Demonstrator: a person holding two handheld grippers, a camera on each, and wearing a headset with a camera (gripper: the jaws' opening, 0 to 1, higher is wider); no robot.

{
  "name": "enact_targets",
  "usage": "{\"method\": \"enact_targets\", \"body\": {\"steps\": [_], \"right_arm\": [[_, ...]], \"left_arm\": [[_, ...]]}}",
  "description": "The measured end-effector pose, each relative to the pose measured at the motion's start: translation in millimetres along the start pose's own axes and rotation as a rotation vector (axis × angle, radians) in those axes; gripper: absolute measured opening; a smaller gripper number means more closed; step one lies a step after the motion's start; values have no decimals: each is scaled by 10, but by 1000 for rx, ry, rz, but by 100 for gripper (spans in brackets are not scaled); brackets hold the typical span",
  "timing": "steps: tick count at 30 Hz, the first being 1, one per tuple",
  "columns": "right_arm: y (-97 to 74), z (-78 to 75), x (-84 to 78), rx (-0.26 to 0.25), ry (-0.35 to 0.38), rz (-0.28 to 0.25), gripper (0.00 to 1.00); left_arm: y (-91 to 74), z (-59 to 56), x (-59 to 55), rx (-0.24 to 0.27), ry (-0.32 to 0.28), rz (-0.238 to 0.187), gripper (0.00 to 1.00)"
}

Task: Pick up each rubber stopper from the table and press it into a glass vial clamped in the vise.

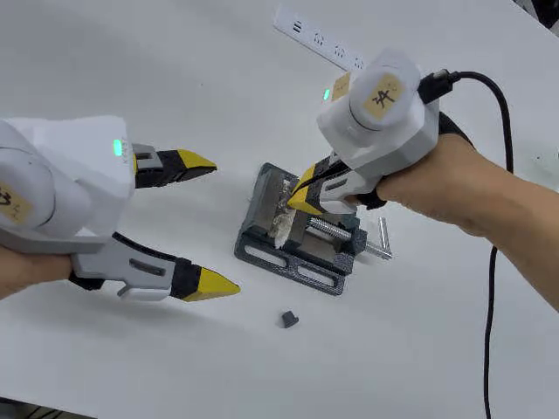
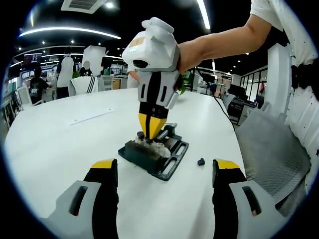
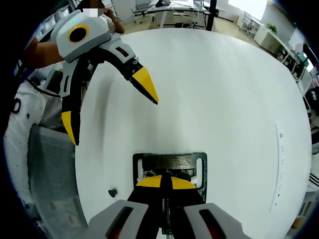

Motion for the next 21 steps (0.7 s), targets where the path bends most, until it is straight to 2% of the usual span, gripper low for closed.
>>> {"method": "enact_targets", "body": {"steps": [4, 21], "right_arm": [[5, -5, 0, 6, 15, 2, 0], [14, -1, 24, 5, -21, 46, 0]], "left_arm": [[5, 6, 5, -1, 3, -1, 76], [38, -11, 22, -9, 14, 8, 77]]}}
Point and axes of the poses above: the centre of the closed fingertips' face, and the gripper's own axes: y roughly forward along the fingers, z roughly to its left, x roughly out of its top, the point moved 8 cm from there along -y, roughly backward along the fingers, and after that the axes turned 2 degrees about -x, right-handed, at the moved point
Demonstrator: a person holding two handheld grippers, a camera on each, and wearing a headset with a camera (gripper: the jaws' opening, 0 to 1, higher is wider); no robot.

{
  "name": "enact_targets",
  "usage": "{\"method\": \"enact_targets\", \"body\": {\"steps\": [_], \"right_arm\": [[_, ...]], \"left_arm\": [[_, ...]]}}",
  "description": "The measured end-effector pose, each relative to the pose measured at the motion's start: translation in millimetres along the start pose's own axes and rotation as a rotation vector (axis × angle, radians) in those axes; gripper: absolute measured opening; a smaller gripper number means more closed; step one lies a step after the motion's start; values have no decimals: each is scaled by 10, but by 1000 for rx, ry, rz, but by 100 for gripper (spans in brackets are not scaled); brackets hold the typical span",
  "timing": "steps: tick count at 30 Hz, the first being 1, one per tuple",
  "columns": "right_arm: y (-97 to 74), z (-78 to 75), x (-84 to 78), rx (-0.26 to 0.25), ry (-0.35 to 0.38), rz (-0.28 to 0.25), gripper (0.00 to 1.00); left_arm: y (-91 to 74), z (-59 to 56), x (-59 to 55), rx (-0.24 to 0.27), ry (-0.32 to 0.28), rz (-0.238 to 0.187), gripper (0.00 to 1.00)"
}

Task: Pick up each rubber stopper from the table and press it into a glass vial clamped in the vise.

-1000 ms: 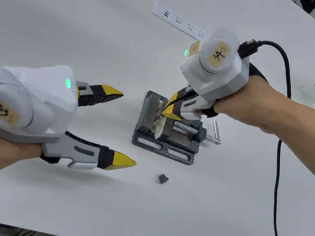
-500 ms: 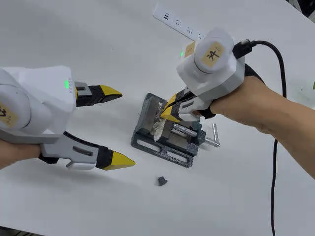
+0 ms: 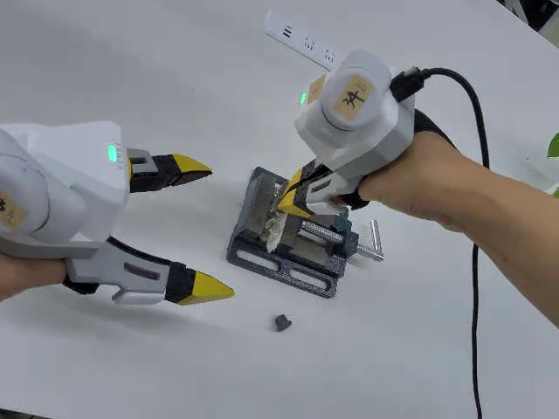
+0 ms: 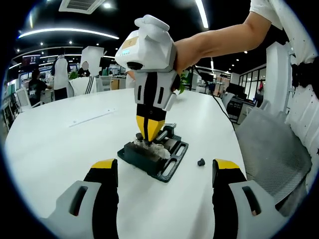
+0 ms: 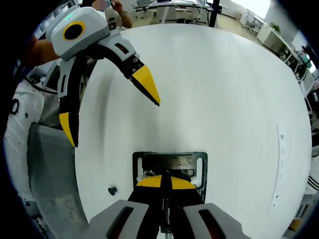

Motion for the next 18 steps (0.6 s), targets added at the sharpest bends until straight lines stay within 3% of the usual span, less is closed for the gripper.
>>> {"method": "enact_targets", "body": {"steps": [4, 6, 8, 18], "right_arm": [[-12, 15, -12, -10, -24, -14, 0], [-6, 3, -4, -10, 6, -22, 0], [-20, 9, -8, -21, -41, -27, 0], [-37, 3, -85, -26, 29, -112, 1]], "left_arm": [[0, -20, 35, -7, 4, 0, 77], [-7, -29, 36, -11, 14, 12, 77], [-22, -30, 37, -10, 16, 19, 77], [-100, -23, 38, 4, 13, 32, 77]]}}
Point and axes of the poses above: the centre of the closed fingertips' face, and the gripper's own axes: y roughly forward along the fingers, z roughly to its left, x roughly out of its top, the point moved 8 cm from there along -y, roughly backward along the fingers, and after that the axes turned 2 degrees about -x, right-handed, at the moved point
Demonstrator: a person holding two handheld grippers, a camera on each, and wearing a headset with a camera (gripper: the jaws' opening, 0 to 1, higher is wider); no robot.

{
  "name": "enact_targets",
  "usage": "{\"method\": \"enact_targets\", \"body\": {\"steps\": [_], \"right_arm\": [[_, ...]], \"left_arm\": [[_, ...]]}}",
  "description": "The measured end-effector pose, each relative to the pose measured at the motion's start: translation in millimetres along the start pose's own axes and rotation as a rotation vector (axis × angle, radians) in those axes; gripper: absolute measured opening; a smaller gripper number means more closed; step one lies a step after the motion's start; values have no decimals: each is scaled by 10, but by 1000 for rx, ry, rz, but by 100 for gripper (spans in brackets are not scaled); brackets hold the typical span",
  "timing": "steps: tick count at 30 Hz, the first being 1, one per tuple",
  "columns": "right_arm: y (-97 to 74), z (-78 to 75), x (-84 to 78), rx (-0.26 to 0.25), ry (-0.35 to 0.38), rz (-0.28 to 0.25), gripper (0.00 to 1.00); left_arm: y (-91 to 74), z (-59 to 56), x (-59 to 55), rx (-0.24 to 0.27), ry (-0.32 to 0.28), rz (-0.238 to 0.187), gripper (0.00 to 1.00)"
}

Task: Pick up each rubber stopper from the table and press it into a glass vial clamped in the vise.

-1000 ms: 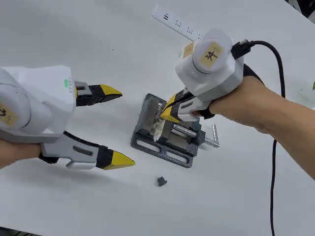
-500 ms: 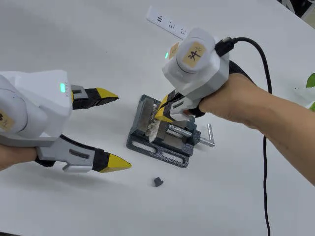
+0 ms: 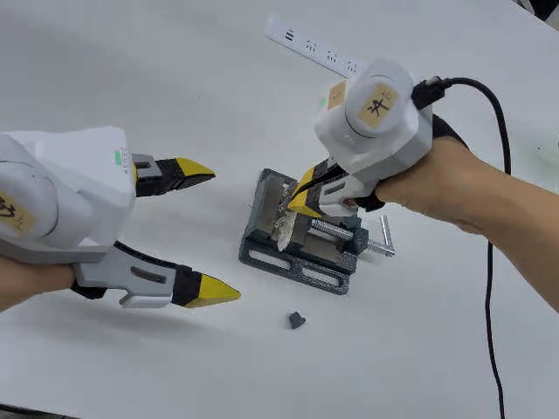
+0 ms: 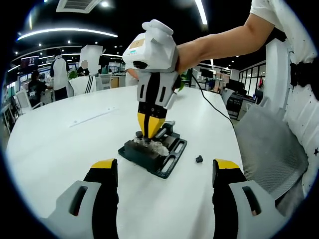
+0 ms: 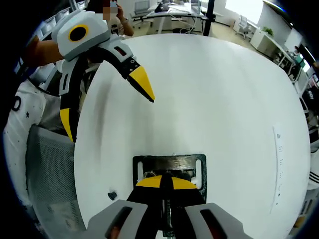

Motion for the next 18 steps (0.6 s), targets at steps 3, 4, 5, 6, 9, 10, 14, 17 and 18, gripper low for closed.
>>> {"method": "enact_targets", "body": {"steps": [3, 4, 5, 6, 9, 10, 14, 17, 18], "right_arm": [[1, 5, 9, -4, 4, -12, 1], [-2, 10, 8, -7, 3, -17, 1], [-4, 15, -1, -9, 2, -19, 1], [-7, 21, -6, -10, 7, -24, 1], [-17, 34, -19, -13, 15, -35, 2], [-22, 33, -24, -19, 17, -36, 3], [-79, 30, -62, -36, 35, -59, 4], [-131, 45, -93, -46, 48, -73, 4], [-145, 49, -100, -50, 51, -79, 5]], "left_arm": [[-10, 5, 6, 4, -2, 3, 77], [-13, 4, 11, 5, -1, 3, 77], [-15, 4, 14, 5, -1, 4, 77], [-18, 2, 20, 5, 1, 5, 77], [-24, 4, 27, 5, 3, 9, 77], [-25, 3, 32, 6, 4, 11, 77], [-35, 11, 38, 6, 8, 15, 77], [-34, 2, 49, 3, 11, 20, 77], [-34, 0, 52, 2, 12, 21, 77]]}}
Point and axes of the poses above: the centre of the closed fingertips' face, and the gripper's own axes: y roughly forward along the fingers, z roughly to its left, x roughly out of its top, the point moved 8 cm from there along -y, roughly backward along the fingers, and after that the axes turned 2 degrees about -x, right-handed, at the moved point
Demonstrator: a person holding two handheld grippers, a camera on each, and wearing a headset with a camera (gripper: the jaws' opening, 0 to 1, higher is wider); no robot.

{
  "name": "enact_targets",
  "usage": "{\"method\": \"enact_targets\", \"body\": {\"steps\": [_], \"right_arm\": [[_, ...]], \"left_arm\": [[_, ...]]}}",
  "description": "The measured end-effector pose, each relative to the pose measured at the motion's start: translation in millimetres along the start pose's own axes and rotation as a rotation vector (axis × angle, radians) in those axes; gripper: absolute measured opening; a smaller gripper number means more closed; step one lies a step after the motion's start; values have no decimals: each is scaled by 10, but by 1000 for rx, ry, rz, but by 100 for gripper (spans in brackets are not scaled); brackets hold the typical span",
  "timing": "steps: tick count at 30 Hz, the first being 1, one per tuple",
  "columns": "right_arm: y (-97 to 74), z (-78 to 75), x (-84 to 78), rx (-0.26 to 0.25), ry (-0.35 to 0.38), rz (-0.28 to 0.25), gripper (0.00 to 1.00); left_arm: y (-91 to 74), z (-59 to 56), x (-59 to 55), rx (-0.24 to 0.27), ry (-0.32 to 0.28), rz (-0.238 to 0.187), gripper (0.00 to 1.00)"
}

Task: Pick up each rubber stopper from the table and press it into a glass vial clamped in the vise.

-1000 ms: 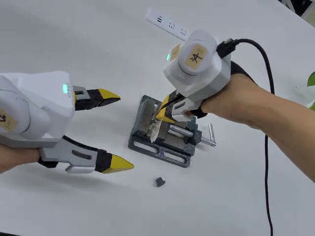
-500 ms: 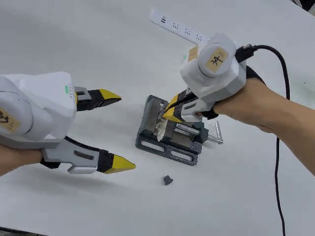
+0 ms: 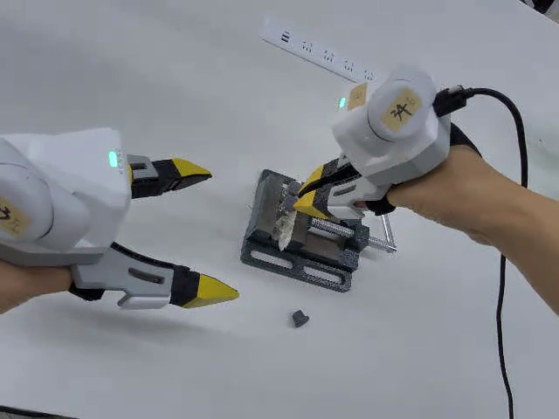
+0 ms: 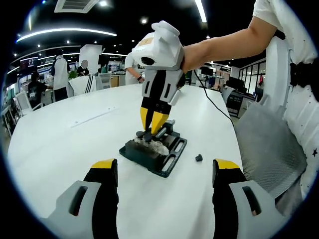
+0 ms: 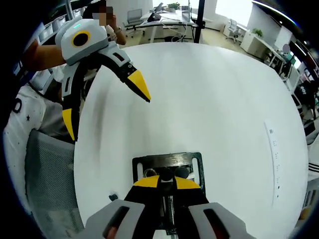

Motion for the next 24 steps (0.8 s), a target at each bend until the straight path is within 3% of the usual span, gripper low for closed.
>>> {"method": "enact_targets", "body": {"steps": [12, 24], "right_arm": [[-211, 71, -130, -54, 75, -89, 17], [-389, 254, -377, -124, 160, -170, 34]], "left_arm": [[-26, -33, 8, -10, 17, 34, 79], [-83, -75, 56, -19, 36, 69, 81]]}}
Point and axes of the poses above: the centre of the closed fingertips' face, and the gripper's own axes: y roughly forward along the fingers, z roughly to its left, x roughly out of its top, the point moved 8 cm from there along -y, roughly backward along the fingers, and after that the axes turned 2 degrees about -x, right-handed, at the moved point
